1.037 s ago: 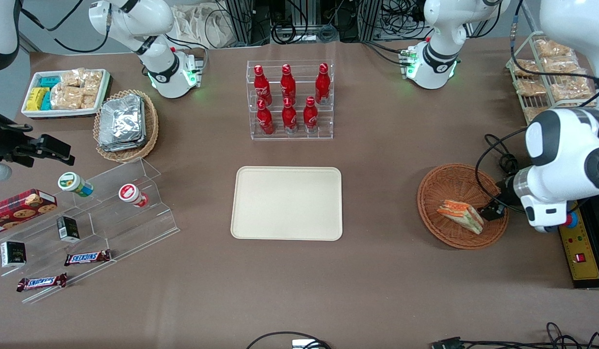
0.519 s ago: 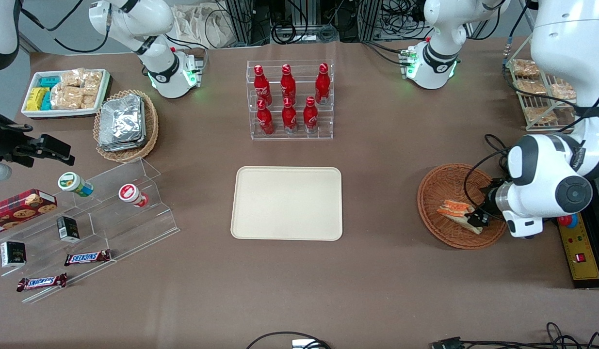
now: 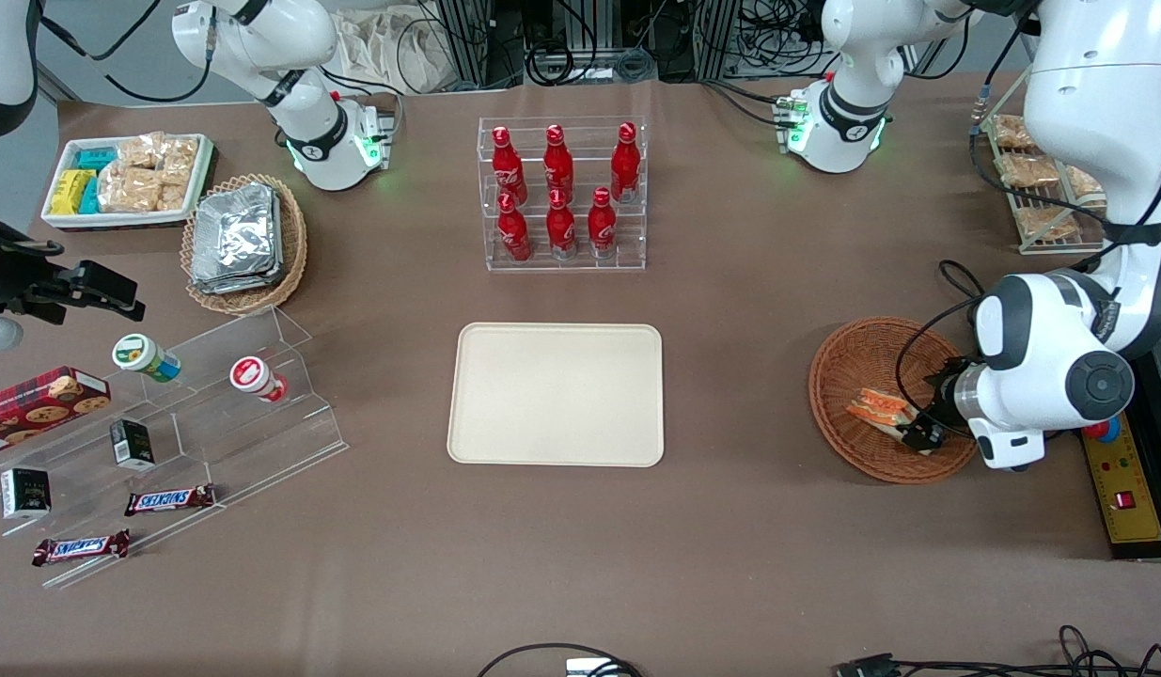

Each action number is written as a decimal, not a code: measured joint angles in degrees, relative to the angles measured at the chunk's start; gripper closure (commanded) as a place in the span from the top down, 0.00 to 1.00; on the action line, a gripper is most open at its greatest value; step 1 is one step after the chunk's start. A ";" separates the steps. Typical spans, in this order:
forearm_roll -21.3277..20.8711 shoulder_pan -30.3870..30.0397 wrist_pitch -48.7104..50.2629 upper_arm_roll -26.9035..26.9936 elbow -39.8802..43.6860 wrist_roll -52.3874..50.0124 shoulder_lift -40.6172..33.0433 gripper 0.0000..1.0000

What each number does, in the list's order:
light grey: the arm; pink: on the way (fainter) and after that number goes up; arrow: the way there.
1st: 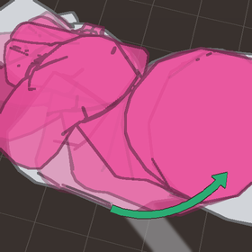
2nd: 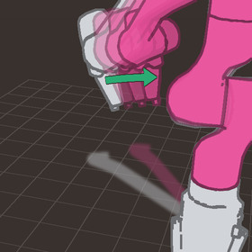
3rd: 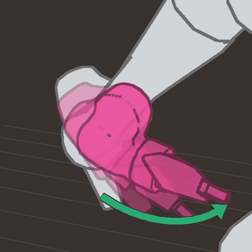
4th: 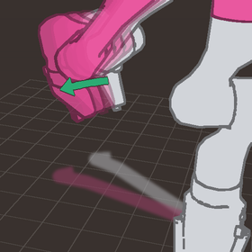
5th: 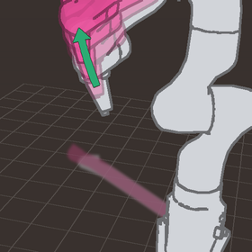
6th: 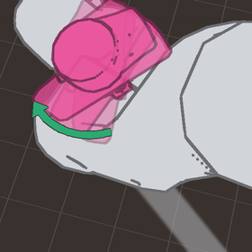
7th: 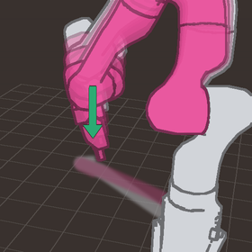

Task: Place sandwich from basket to tray
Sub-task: 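Lower the left gripper over the wrapped sandwich in the wicker basket, then close the left gripper on the sandwich and lift it from the basket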

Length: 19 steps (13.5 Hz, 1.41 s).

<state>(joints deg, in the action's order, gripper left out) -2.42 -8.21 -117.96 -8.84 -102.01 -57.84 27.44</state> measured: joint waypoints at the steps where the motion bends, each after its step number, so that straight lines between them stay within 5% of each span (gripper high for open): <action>1: 0.00 0.00 0.00 0.00 0.43 -0.01 -0.01 1.00; 14: 0.13 -0.01 -2.18 -0.07 1.51 -4.17 4.96 1.00; 15: 0.13 -0.01 -2.30 -0.09 1.51 -5.10 5.45 0.78; 16: 0.13 0.00 -2.36 -0.11 1.51 -5.65 5.59 0.06; 19: 0.13 0.01 -2.37 -0.21 1.81 -5.88 5.35 0.00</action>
<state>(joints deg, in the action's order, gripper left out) -2.29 -8.21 -120.32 -9.05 -100.21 -63.72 32.78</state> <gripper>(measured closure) 0.291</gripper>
